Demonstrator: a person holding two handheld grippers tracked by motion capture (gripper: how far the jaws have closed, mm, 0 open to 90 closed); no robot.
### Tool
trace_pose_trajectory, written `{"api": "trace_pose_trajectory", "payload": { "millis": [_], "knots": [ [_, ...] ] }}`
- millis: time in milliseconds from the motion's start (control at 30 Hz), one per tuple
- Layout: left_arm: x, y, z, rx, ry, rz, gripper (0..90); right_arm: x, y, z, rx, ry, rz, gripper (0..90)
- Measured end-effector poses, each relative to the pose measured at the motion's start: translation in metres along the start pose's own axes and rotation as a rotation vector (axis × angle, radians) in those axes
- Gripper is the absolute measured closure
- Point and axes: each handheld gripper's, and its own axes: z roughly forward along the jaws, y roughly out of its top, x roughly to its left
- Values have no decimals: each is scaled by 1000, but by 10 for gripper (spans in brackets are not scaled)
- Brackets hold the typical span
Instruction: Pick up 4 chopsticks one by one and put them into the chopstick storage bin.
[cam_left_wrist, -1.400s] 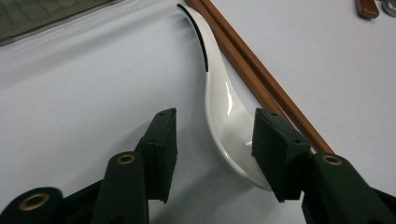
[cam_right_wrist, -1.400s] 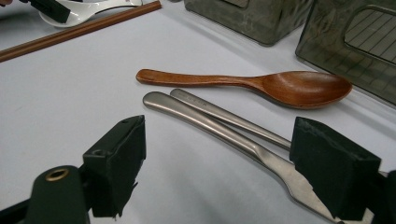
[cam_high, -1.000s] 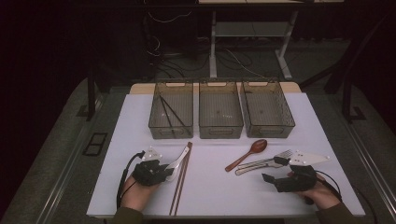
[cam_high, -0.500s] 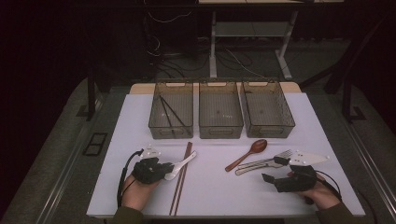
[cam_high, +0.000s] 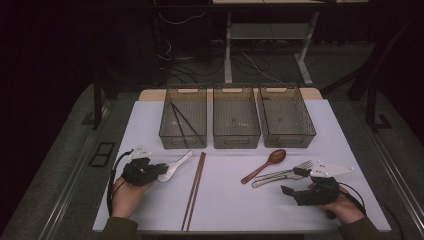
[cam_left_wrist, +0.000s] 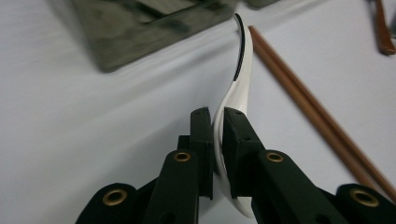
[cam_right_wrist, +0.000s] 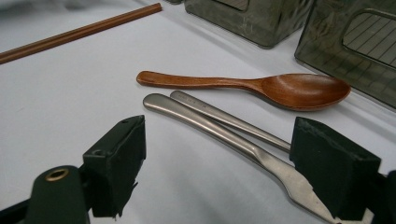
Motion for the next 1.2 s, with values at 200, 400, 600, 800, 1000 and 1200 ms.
{"api": "trace_pose_trajectory", "payload": {
  "millis": [200,400,600,800,1000,1200],
  "knots": [
    [25,-10,-9,13,29,-53,818,0,0,0,1,2,0,182],
    [35,-18,-7,42,43,-76,816,1,0,1,3,3,-2,182],
    [35,-19,-5,50,71,-61,765,1,0,0,1,5,-2,182],
    [33,-19,-3,47,111,-54,618,1,0,0,1,6,-3,182],
    [30,-17,-7,7,147,-67,461,0,0,0,-3,2,-1,182],
    [14,-7,-13,-39,177,-54,384,1,0,0,0,4,-4,182]
  ]
}}
